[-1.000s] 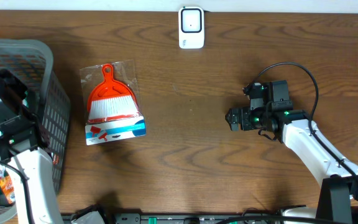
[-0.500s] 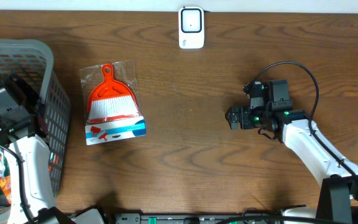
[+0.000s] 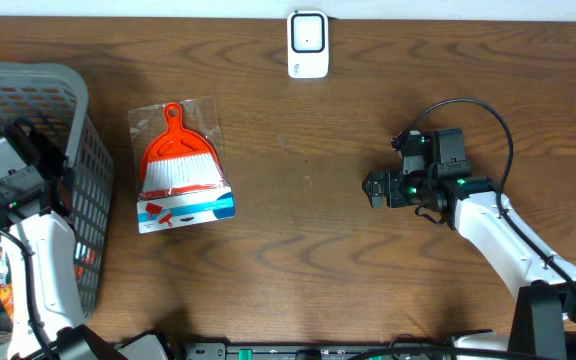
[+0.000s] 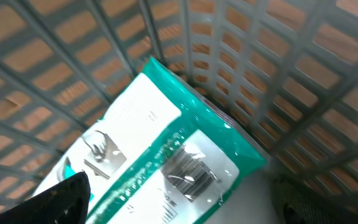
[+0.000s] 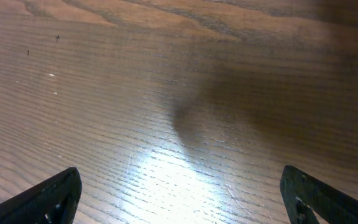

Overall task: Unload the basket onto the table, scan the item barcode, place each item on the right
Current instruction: 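Lower the left gripper into the basket toward the green-and-white bag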

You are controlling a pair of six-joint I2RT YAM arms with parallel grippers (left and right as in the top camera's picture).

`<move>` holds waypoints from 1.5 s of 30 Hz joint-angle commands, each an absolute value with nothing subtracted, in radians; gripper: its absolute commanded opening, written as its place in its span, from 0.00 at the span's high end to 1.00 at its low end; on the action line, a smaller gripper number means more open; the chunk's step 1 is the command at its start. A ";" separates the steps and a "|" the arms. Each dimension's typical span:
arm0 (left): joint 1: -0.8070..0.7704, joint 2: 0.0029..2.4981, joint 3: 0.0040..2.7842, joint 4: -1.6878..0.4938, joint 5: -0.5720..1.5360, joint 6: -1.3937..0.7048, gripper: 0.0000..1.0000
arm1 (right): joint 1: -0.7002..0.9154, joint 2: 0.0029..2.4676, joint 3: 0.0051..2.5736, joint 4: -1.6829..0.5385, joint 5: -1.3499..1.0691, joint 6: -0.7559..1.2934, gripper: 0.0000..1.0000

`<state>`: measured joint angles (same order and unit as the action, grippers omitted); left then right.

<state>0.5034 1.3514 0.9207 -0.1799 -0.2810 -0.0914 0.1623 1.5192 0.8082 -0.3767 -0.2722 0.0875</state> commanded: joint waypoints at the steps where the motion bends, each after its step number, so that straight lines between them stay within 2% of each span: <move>1: 0.542 1.391 0.882 -0.201 -0.228 -0.148 0.08 | 0.172 1.525 0.802 -0.376 -0.266 0.096 0.01; 6: 0.628 1.391 0.945 -0.200 -0.207 -0.139 0.08 | 0.172 1.525 0.802 -0.390 -0.266 0.096 0.01; 9: 0.683 1.392 0.992 -0.196 -0.134 -0.082 0.07 | 0.172 1.525 0.802 -0.393 -0.266 0.097 0.01; 15: 0.722 1.403 1.067 -0.183 -0.130 0.029 0.07 | 0.172 1.525 0.802 -0.392 -0.266 0.101 0.01; 26: 0.720 1.520 1.081 -0.287 -0.064 0.076 0.07 | 0.172 1.525 0.802 -0.382 -0.266 0.111 0.01; 33: 0.658 1.536 1.082 -0.326 -0.064 0.166 0.07 | 0.172 1.525 0.802 -0.359 -0.266 0.111 0.01; 40: 0.550 1.536 1.082 -0.374 -0.197 0.190 0.07 | 0.172 1.525 0.802 -0.329 -0.263 0.110 0.01; 45: 0.541 1.536 1.081 -0.400 -0.242 0.181 0.07 | 0.172 1.525 0.802 -0.333 -0.258 0.088 0.01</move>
